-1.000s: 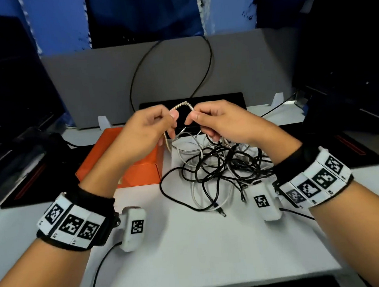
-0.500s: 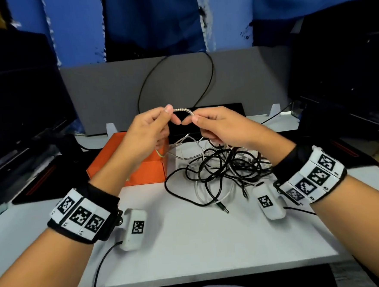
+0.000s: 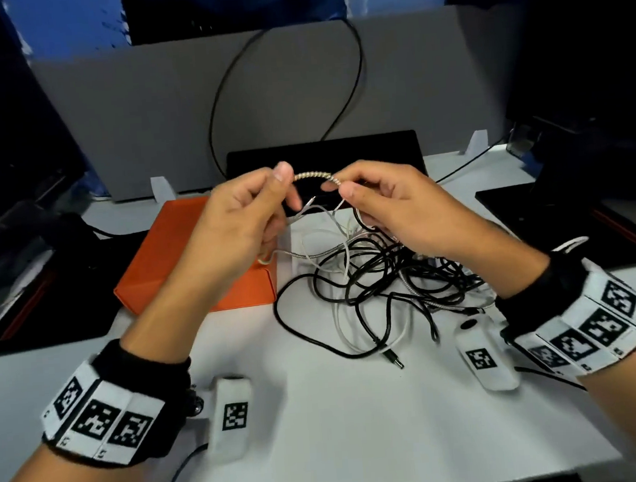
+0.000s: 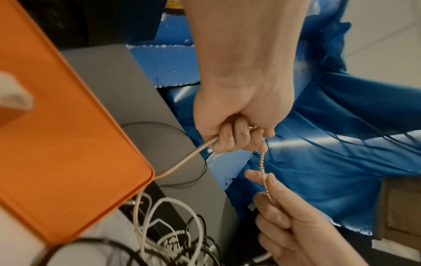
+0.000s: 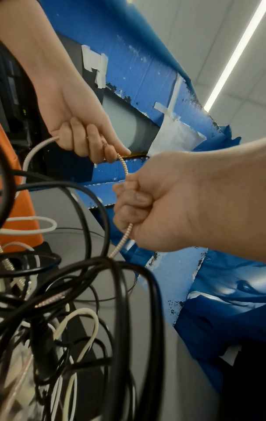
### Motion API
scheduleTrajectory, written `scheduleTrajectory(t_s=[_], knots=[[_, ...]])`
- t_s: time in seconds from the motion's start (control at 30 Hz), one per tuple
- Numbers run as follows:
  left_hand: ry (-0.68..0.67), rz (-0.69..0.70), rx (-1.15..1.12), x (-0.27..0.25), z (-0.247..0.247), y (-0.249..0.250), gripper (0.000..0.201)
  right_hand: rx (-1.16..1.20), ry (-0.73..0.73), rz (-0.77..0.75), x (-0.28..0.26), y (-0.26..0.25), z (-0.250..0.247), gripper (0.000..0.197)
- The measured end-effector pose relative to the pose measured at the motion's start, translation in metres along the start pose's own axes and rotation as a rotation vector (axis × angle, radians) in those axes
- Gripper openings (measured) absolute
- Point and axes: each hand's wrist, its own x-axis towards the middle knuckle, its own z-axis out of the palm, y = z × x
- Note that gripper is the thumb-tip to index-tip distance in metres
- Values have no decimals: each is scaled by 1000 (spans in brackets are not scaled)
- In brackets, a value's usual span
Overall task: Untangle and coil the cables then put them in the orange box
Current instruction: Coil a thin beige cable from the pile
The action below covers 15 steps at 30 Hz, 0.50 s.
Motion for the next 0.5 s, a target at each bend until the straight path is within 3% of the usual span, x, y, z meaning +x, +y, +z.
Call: scheduleTrajectory(t_s=[0.1, 0.2, 0.33, 0.5], knots=[[-68, -105, -340, 2, -3, 0, 37, -81, -33, 35, -8, 11, -2, 23], [-111, 22, -597, 6, -14, 5, 34, -194, -187, 85, -20, 14, -4, 29], [-135, 139, -498, 5, -14, 7, 40, -211, -196, 23, -26, 4, 0, 40], [-271, 144, -499, 1, 0, -1, 52, -185, -224, 4, -22, -1, 16, 36]])
